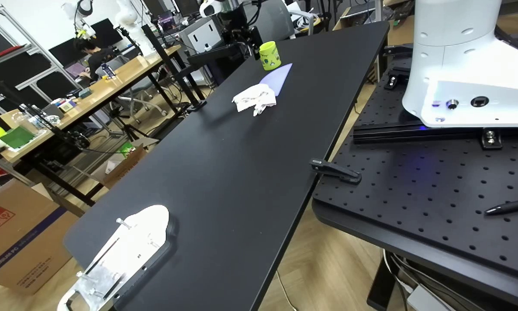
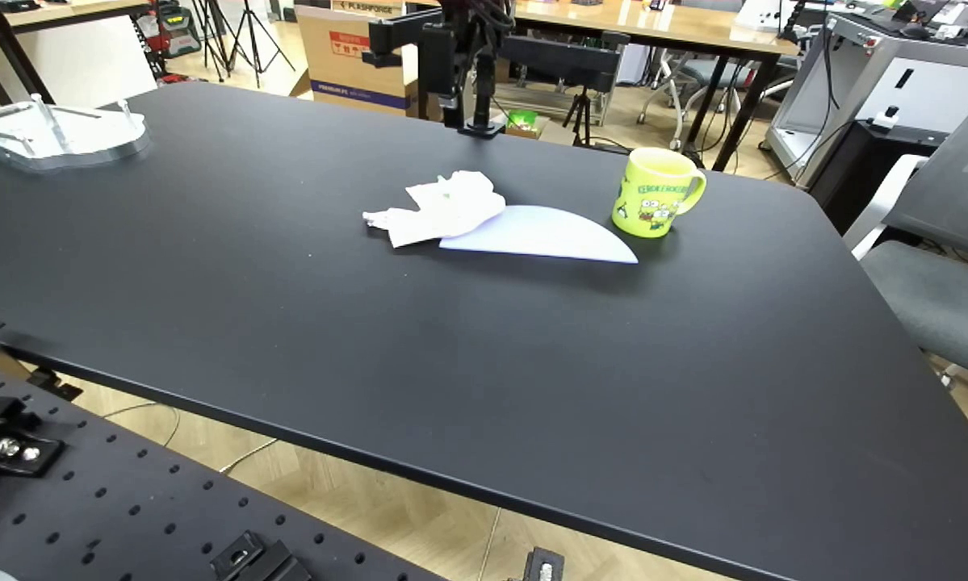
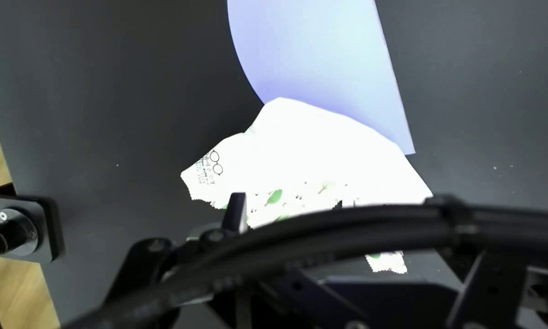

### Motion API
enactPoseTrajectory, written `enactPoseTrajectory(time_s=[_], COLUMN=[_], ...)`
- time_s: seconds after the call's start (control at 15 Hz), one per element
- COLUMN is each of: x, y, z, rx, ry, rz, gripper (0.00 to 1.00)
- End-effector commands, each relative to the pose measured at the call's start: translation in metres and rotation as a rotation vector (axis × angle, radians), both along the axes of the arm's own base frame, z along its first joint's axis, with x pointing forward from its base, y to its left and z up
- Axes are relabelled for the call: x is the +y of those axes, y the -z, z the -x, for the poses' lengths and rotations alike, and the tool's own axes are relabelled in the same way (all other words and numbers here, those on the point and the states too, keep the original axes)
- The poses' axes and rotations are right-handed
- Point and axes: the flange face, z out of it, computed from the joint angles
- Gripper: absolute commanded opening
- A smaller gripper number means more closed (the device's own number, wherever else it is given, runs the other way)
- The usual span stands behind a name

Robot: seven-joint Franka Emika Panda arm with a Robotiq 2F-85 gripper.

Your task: Put the white cloth on the rack.

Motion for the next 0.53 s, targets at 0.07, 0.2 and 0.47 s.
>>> enactPoseTrajectory(time_s=[0.07,0.2,0.47], x=[-0.001,-0.005,-0.021], y=[0.002,0.018,0.051], z=[-0.002,0.000,0.006], rx=[-0.002,0.008,0.037], ry=[0.006,0.010,0.025], rz=[-0.023,-0.050,-0.112], gripper=[1.00,1.00,1.00])
